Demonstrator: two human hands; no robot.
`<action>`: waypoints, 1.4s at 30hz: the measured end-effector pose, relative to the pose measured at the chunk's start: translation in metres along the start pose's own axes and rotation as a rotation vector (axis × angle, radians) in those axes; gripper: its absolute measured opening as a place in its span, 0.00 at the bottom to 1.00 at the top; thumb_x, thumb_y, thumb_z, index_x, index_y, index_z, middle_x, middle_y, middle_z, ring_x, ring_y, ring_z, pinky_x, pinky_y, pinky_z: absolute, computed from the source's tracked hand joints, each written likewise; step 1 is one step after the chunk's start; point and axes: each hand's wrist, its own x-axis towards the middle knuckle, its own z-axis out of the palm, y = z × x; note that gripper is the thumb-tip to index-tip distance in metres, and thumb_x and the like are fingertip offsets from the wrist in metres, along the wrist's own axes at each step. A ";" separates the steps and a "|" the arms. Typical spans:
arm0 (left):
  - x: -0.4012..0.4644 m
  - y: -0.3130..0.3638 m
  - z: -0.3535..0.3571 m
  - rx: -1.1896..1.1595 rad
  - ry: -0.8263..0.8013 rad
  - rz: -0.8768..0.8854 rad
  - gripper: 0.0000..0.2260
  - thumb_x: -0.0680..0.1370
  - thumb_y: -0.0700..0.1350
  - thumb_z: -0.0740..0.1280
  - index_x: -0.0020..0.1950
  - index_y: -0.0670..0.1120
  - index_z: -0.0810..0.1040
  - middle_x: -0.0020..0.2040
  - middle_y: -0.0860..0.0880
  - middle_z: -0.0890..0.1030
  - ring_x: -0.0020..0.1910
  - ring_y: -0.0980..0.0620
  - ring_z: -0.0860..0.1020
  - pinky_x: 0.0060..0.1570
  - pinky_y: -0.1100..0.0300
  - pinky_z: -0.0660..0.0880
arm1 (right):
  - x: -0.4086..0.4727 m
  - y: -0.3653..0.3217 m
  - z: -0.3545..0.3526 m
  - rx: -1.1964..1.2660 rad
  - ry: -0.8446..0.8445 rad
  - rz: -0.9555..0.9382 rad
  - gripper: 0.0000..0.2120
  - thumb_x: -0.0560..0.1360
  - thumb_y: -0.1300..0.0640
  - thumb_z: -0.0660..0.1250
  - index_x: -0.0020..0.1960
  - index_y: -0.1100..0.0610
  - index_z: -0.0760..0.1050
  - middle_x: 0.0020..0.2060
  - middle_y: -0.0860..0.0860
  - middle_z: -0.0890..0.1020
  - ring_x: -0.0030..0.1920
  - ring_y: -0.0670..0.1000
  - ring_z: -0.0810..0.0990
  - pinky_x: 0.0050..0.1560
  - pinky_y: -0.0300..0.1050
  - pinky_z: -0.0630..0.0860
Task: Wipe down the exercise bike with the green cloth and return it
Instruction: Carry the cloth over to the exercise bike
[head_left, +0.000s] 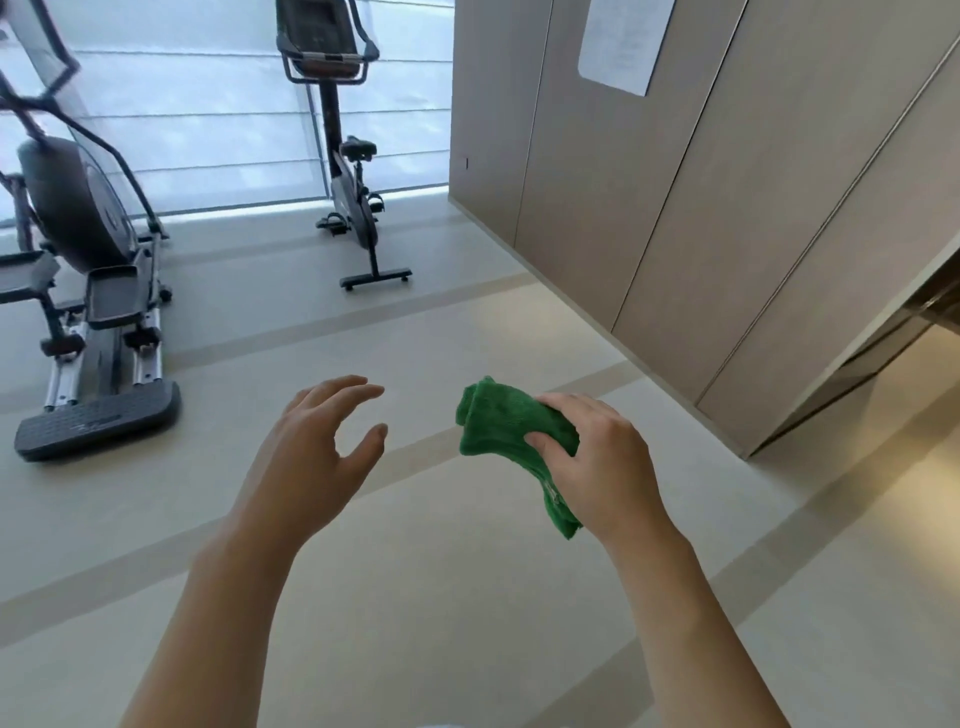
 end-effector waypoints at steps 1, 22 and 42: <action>0.005 -0.008 -0.002 -0.007 0.007 -0.012 0.18 0.80 0.52 0.70 0.70 0.55 0.80 0.71 0.57 0.78 0.72 0.52 0.73 0.69 0.54 0.69 | 0.010 -0.004 0.007 0.000 -0.009 -0.010 0.15 0.77 0.55 0.75 0.63 0.49 0.81 0.52 0.42 0.84 0.53 0.47 0.80 0.54 0.49 0.81; 0.230 -0.092 0.025 0.110 0.183 -0.201 0.16 0.80 0.51 0.71 0.68 0.55 0.80 0.65 0.65 0.74 0.65 0.64 0.69 0.65 0.59 0.67 | 0.319 0.034 0.132 0.134 -0.154 -0.213 0.18 0.77 0.55 0.75 0.66 0.51 0.81 0.55 0.45 0.85 0.56 0.49 0.81 0.58 0.50 0.80; 0.479 -0.119 0.101 0.151 0.109 -0.213 0.16 0.80 0.50 0.71 0.68 0.54 0.81 0.66 0.61 0.76 0.68 0.58 0.72 0.69 0.57 0.66 | 0.546 0.145 0.193 0.245 -0.133 -0.140 0.16 0.78 0.54 0.75 0.65 0.48 0.81 0.53 0.42 0.84 0.54 0.47 0.80 0.56 0.48 0.80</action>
